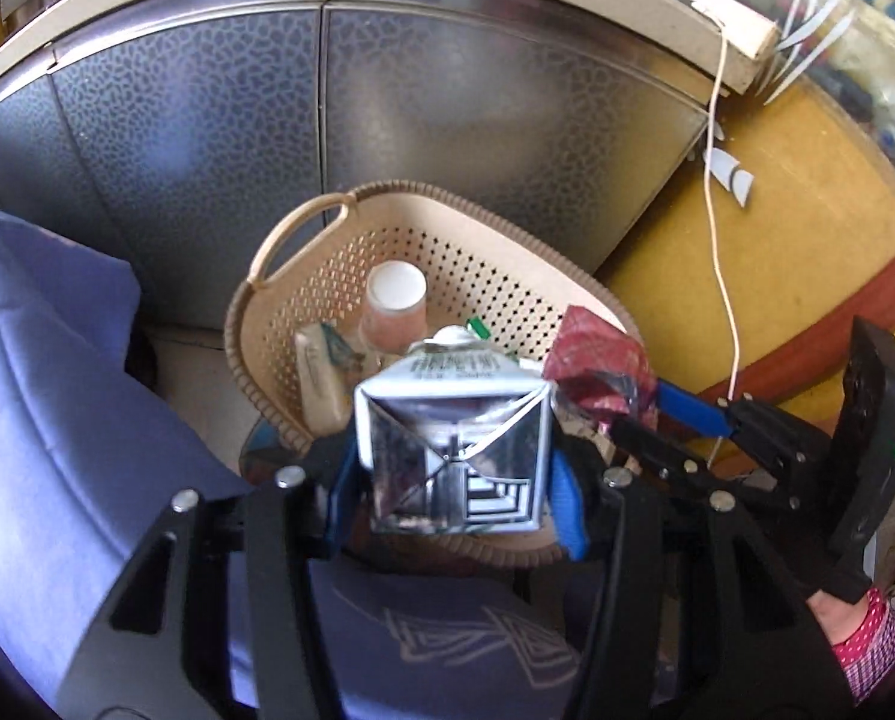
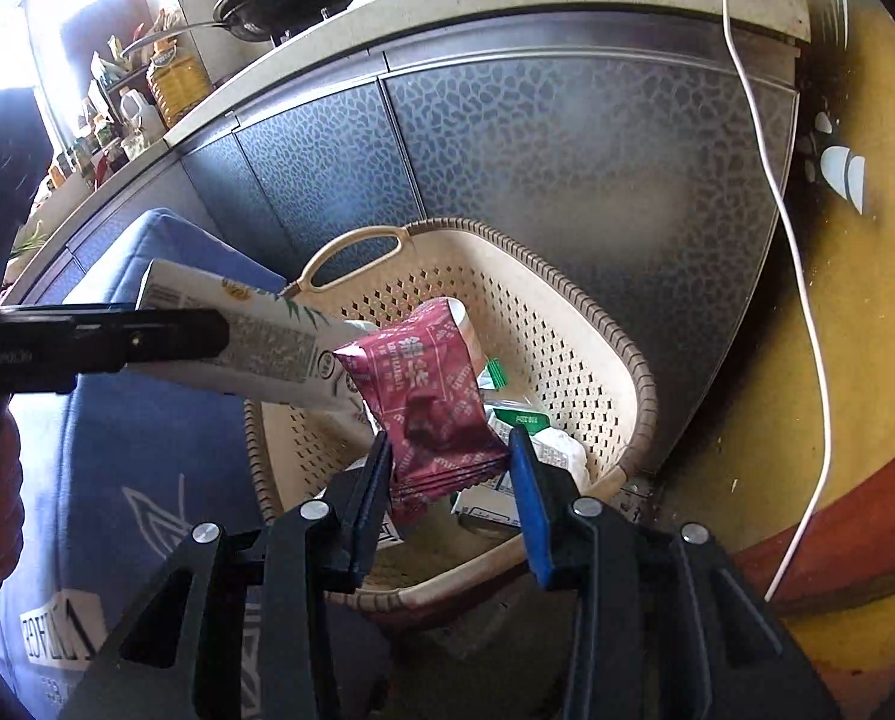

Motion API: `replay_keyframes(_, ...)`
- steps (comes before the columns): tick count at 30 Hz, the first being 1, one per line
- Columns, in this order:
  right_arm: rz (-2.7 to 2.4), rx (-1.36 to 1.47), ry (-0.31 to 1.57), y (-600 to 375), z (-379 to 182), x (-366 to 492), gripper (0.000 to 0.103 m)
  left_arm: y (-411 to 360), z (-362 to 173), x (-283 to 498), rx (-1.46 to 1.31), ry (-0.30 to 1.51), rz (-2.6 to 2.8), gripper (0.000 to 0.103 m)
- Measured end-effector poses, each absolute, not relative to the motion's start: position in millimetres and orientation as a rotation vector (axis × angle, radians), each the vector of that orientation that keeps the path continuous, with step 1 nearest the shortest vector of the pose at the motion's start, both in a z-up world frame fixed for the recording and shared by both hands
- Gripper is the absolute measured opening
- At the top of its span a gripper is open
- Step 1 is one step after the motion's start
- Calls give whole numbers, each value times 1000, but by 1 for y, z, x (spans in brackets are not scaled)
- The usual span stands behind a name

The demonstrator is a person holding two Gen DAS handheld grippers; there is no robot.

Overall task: Collect trash
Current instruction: 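Carry the carton and snack bag over the basket and open both tools, then move both tools back over the table toward the plastic bottle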

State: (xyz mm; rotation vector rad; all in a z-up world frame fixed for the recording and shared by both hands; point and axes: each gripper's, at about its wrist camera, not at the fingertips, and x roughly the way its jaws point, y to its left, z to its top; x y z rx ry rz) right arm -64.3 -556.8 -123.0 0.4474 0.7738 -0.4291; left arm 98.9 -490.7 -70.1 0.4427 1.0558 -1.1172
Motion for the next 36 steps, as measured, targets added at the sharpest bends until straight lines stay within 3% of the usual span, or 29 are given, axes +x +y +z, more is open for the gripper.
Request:
replay_keyframes(6,-434,442,806,-562,-132,-49,40,-509,-82,104,513,1067,-1040,51)
replay_keyframes(11,-472,421,824,-561,-138,-40,55,-503,-77,105,489,1030,-1025,70)
replay_keyframes(23,-445,415,808,-543,-121,-35,57,-434,-43,106,344,973,-1004,70)
replay_keyframes(36,-310,367,701,-479,-59,-17,57,-262,4,102,229,808,-806,70)
